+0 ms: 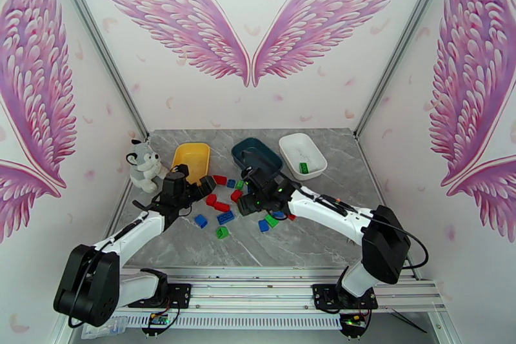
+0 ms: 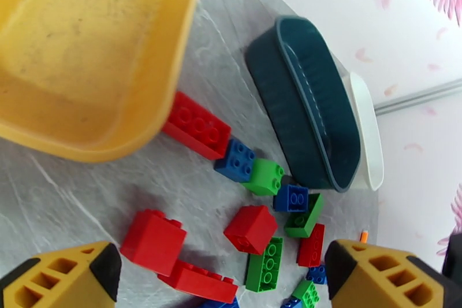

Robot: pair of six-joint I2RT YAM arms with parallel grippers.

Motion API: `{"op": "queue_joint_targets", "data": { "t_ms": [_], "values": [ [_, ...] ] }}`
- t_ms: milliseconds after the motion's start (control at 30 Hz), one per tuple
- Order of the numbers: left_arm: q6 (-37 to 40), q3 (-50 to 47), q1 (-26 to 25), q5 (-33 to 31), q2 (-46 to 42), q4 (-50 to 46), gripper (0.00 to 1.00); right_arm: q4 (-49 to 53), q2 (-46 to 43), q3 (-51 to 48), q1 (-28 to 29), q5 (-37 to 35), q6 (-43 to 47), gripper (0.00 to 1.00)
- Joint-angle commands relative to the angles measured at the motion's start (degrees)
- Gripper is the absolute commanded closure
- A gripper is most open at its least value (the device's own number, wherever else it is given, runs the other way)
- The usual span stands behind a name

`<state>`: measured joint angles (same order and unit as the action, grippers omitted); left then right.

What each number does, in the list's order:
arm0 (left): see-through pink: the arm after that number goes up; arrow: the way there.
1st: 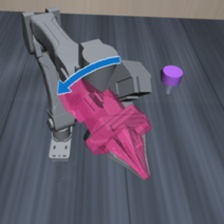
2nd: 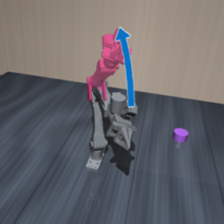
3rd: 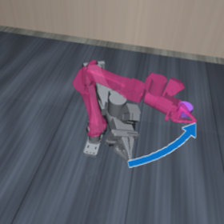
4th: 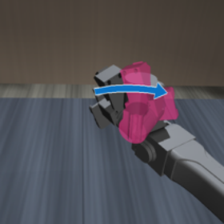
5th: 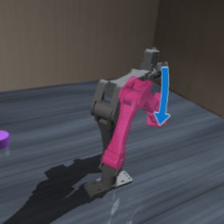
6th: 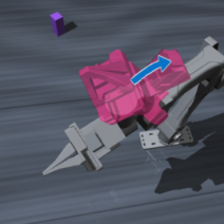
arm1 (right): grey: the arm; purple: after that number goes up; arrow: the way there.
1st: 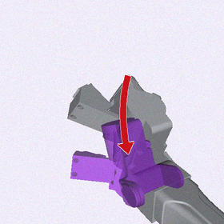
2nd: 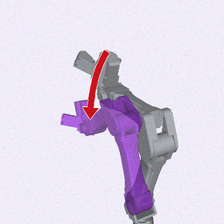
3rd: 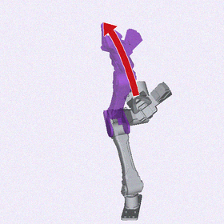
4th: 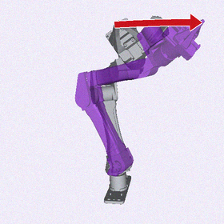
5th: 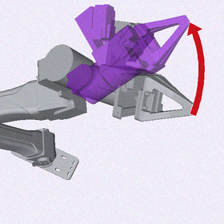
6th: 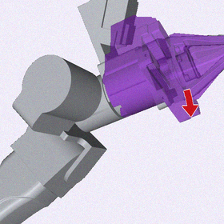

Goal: Sort the legos into containers by color

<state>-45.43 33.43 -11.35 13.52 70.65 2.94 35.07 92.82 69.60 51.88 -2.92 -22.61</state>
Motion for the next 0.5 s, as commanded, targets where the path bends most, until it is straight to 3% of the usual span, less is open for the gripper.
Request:
{"op": "queue_joint_targets", "data": {
  "t_ms": [0,200,467],
  "values": [
    [-2.31,-2.14,3.19,1.99,-3.37,1.18,0.01,-3.14,2.01,-0.98,4.49,1.8,-3.3,0.21],
    [-4.05,-4.47,8.88,4.57,-7.28,1.38,0.01,-5.07,10.49,1.61,12.02,0.12,-5.56,0.2],
    [-5.09,-5.26,11.93,6.7,-8.71,1.64,0.01,-4.95,20.79,7.46,15.96,-5.07,-7.3,0.2]
  ]
}}
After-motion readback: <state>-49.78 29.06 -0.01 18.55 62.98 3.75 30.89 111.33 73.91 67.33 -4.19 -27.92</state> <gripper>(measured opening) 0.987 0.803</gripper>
